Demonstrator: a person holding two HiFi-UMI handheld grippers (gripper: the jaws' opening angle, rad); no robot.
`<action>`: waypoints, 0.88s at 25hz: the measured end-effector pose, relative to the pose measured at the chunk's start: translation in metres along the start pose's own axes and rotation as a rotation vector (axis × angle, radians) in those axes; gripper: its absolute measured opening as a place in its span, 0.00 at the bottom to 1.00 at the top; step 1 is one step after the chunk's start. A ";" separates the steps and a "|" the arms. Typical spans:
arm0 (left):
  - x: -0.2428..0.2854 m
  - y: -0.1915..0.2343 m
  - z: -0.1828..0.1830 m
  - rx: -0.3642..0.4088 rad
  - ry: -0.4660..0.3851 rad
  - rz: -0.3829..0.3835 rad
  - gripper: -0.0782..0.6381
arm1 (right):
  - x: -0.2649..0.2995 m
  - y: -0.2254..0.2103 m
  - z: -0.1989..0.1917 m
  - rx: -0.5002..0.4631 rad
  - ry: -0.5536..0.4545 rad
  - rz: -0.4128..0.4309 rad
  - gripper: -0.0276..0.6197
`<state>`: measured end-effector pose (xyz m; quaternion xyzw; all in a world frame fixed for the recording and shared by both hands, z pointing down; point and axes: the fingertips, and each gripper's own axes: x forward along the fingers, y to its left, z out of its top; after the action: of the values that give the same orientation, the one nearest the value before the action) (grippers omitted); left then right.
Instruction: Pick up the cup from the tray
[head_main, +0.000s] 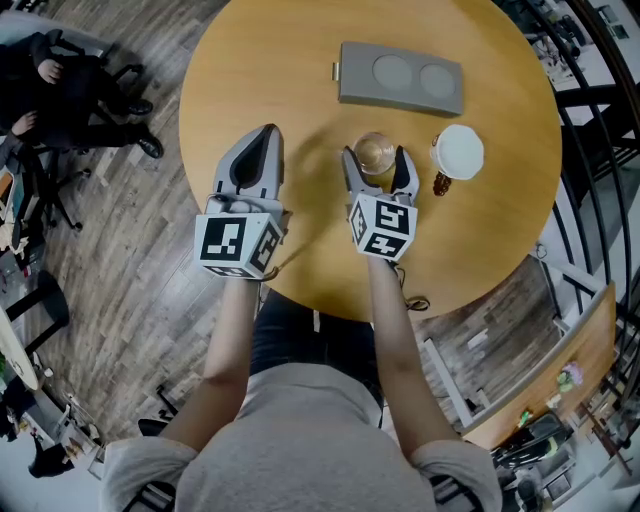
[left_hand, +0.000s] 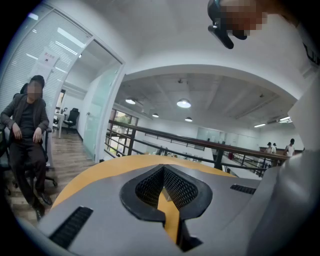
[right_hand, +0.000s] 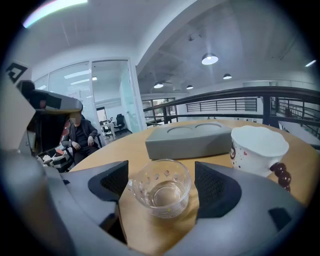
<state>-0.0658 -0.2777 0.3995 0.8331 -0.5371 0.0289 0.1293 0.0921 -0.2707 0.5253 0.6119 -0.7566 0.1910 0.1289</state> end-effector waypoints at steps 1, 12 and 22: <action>-0.001 0.000 0.001 0.000 -0.001 0.001 0.12 | -0.004 0.001 0.005 0.004 -0.011 0.001 0.60; 0.003 -0.028 0.015 0.010 -0.027 -0.042 0.12 | -0.078 -0.008 0.088 0.016 -0.228 -0.032 0.58; 0.008 -0.094 0.028 0.057 -0.040 -0.141 0.12 | -0.130 -0.046 0.114 0.044 -0.297 -0.194 0.05</action>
<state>0.0194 -0.2552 0.3567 0.8725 -0.4787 0.0182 0.0965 0.1697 -0.2158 0.3732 0.7063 -0.7003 0.1016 0.0202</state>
